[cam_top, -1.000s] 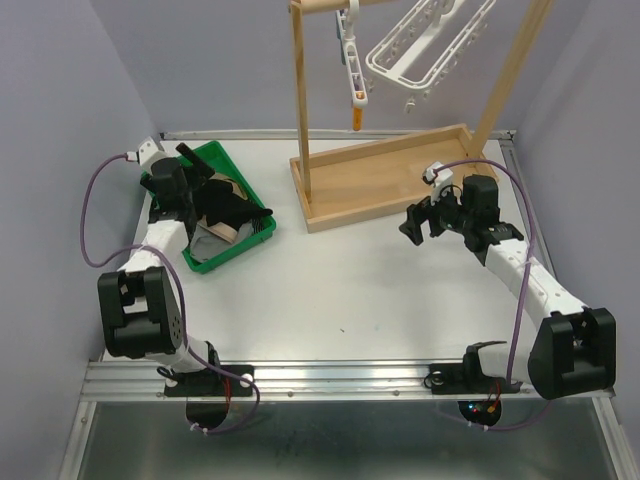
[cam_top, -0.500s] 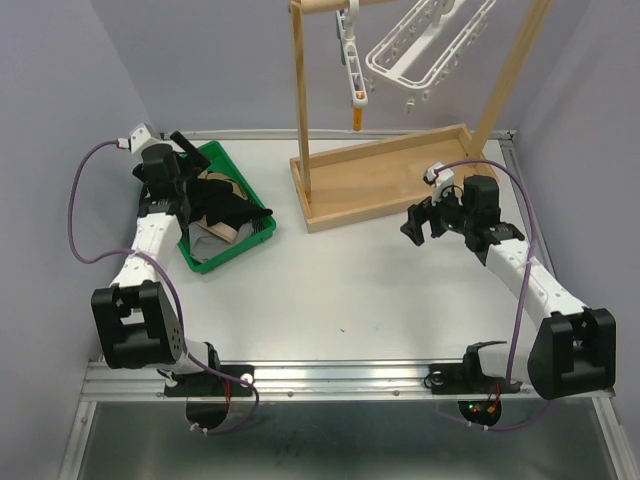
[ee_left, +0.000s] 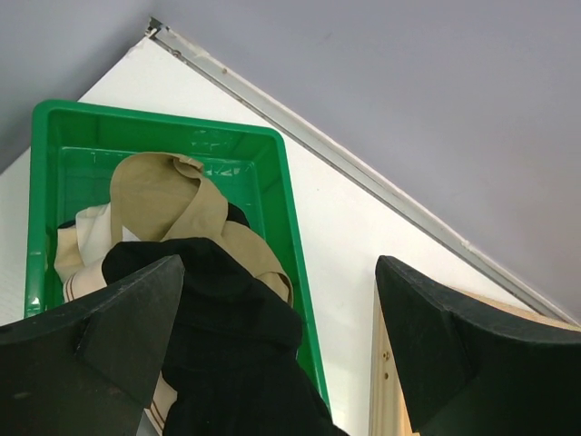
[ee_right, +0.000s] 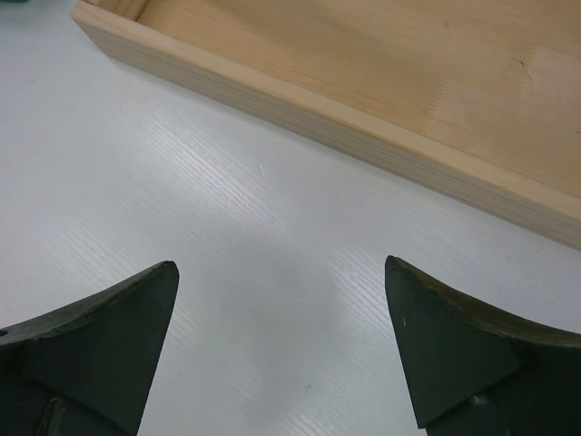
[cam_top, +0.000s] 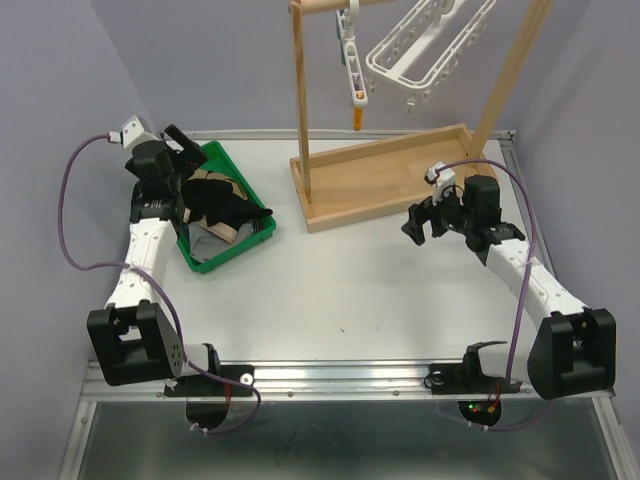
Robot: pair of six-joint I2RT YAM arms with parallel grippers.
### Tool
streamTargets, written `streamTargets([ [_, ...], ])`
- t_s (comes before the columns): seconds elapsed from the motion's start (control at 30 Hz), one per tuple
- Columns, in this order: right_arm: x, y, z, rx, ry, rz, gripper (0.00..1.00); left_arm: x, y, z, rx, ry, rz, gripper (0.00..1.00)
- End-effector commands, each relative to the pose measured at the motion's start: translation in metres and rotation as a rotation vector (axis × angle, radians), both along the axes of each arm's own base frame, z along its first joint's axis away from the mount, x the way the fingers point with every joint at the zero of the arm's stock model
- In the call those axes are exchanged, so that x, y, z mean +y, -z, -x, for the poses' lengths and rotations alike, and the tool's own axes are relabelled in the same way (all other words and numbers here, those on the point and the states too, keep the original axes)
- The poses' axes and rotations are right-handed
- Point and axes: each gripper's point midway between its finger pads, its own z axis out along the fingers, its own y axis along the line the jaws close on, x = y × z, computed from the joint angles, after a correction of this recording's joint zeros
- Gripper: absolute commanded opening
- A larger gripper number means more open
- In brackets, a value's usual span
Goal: Remove the underwear clipped to the hanger
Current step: Reset both arms
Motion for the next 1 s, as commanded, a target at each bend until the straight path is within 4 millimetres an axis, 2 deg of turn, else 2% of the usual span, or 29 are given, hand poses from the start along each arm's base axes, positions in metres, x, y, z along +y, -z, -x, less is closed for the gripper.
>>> streamTargets([
  [0.0, -0.004, -0.042, -0.015, -0.114, 0.017, -0.002, 1.00, -0.007, -0.045, 0.001, -0.095, 0.050, -0.030, 0.99],
  [0.1, -0.007, -0.045, -0.015, -0.122, 0.025, -0.003, 1.00, -0.011, -0.056, 0.006, -0.116, 0.077, -0.049, 0.99],
  [0.2, -0.012, -0.050, -0.016, -0.130, 0.054, -0.005, 1.00, -0.024, -0.067, 0.016, -0.144, 0.159, -0.084, 0.99],
  [0.3, -0.023, -0.057, -0.022, -0.130, 0.138, -0.019, 1.00, -0.044, -0.075, 0.031, -0.178, 0.291, -0.158, 0.99],
  [0.33, -0.033, -0.059, -0.027, -0.135, 0.196, -0.011, 1.00, -0.056, -0.079, 0.041, -0.204, 0.355, -0.178, 0.99],
  [0.5, -0.067, -0.073, -0.043, -0.136, 0.435, -0.091, 1.00, -0.074, -0.070, 0.067, -0.247, 0.484, -0.281, 0.99],
  [0.53, -0.080, -0.078, -0.047, -0.158, 0.520, -0.083, 1.00, -0.075, -0.072, 0.074, -0.262, 0.495, -0.326, 0.99],
  [0.57, -0.088, -0.083, -0.050, -0.171, 0.569, -0.086, 1.00, -0.073, -0.062, 0.076, -0.244, 0.487, -0.338, 0.99],
  [0.63, -0.113, -0.091, -0.054, -0.197, 0.736, -0.095, 1.00, -0.069, -0.059, 0.082, -0.248, 0.458, -0.363, 0.99],
  [0.73, -0.143, -0.102, -0.053, -0.246, 0.905, -0.090, 1.00, -0.066, -0.052, 0.093, -0.268, 0.433, -0.379, 0.99],
  [0.87, -0.169, -0.112, -0.046, -0.288, 1.026, -0.086, 1.00, -0.066, -0.023, 0.101, -0.227, 0.433, -0.376, 0.99],
  [0.93, -0.175, -0.113, -0.042, -0.302, 1.058, -0.073, 1.00, -0.064, -0.021, 0.103, -0.214, 0.421, -0.379, 0.99],
  [0.97, -0.186, -0.113, -0.040, -0.307, 1.086, -0.070, 1.00, -0.065, -0.021, 0.104, -0.217, 0.421, -0.380, 0.99],
])
